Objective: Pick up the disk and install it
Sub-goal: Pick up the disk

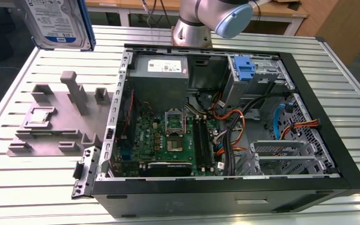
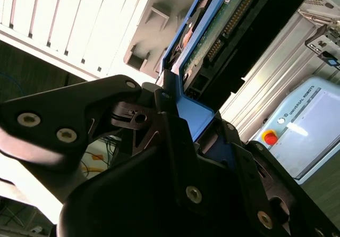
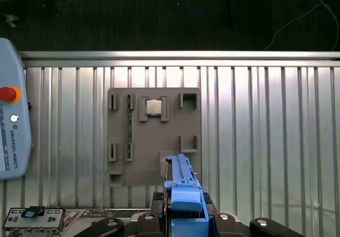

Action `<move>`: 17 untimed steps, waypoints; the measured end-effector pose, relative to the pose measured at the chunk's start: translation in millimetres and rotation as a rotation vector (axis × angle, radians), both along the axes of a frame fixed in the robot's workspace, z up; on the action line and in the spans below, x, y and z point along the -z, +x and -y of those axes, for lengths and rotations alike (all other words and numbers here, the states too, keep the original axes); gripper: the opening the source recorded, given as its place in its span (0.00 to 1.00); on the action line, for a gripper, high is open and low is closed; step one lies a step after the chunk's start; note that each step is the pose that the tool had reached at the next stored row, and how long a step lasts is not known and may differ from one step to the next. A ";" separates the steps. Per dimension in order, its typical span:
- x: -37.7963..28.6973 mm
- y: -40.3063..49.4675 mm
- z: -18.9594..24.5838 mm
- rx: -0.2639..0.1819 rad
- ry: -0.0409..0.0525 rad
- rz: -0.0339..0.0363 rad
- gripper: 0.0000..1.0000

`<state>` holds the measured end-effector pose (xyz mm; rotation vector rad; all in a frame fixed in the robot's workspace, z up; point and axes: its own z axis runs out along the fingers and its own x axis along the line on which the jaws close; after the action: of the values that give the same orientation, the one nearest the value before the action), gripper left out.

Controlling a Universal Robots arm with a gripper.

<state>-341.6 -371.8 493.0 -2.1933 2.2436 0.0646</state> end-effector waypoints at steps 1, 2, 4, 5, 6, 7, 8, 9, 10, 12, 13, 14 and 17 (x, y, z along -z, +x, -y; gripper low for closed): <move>0.0 1.4 0.0 0.000 0.0000 0.0000 0.37; 0.0 3.0 0.0 0.000 0.0000 0.0000 0.37; 0.0 6.0 0.0 0.000 0.0000 -0.0001 0.37; 0.0 7.5 0.0 0.000 -0.0001 -0.0001 0.37; 0.0 9.2 0.0 0.000 -0.0001 -0.0001 0.37; 0.0 10.8 0.0 0.000 0.0000 0.0000 0.37; 0.0 12.4 0.0 0.000 -0.0001 0.0000 0.37; 0.0 13.2 0.0 0.000 0.0000 -0.0001 0.37; 0.0 13.4 0.0 0.000 0.0000 0.0000 0.37; 0.0 13.8 0.0 0.000 -0.0001 0.0000 0.37; 0.0 14.2 0.0 0.000 0.0000 0.0000 0.37; 0.0 14.2 0.0 0.000 0.0000 0.0000 0.37; 0.0 15.0 0.0 0.000 0.0000 0.0000 0.37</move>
<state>-326.6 -371.8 493.0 -2.1935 2.2435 0.0646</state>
